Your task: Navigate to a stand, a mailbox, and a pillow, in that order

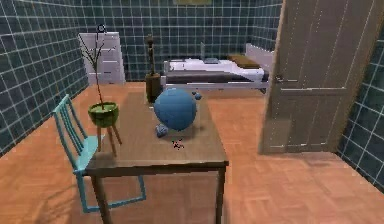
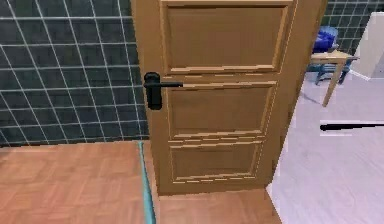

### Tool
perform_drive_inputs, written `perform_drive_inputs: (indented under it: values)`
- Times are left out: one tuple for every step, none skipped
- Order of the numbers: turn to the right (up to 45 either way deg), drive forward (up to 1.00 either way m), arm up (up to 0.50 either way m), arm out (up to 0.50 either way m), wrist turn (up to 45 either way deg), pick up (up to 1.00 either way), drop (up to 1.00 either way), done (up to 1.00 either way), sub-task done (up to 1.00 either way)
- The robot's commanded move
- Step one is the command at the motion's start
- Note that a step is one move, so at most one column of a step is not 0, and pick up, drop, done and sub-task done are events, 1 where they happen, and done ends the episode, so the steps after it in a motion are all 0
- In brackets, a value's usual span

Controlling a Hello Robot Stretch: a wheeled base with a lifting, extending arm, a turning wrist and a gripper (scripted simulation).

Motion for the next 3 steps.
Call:
perform_drive_inputs:
  values:
    - [12.0,0.0,0.0,0.0,0.0,0.0,0.0,0.0,0.0]
    - [0.0,0.2,0.0,0.0,0.0,0.0,0.0,0.0,0.0]
    - [-45.0,0.0,0.0,0.0,0.0,0.0,0.0,0.0,0.0]
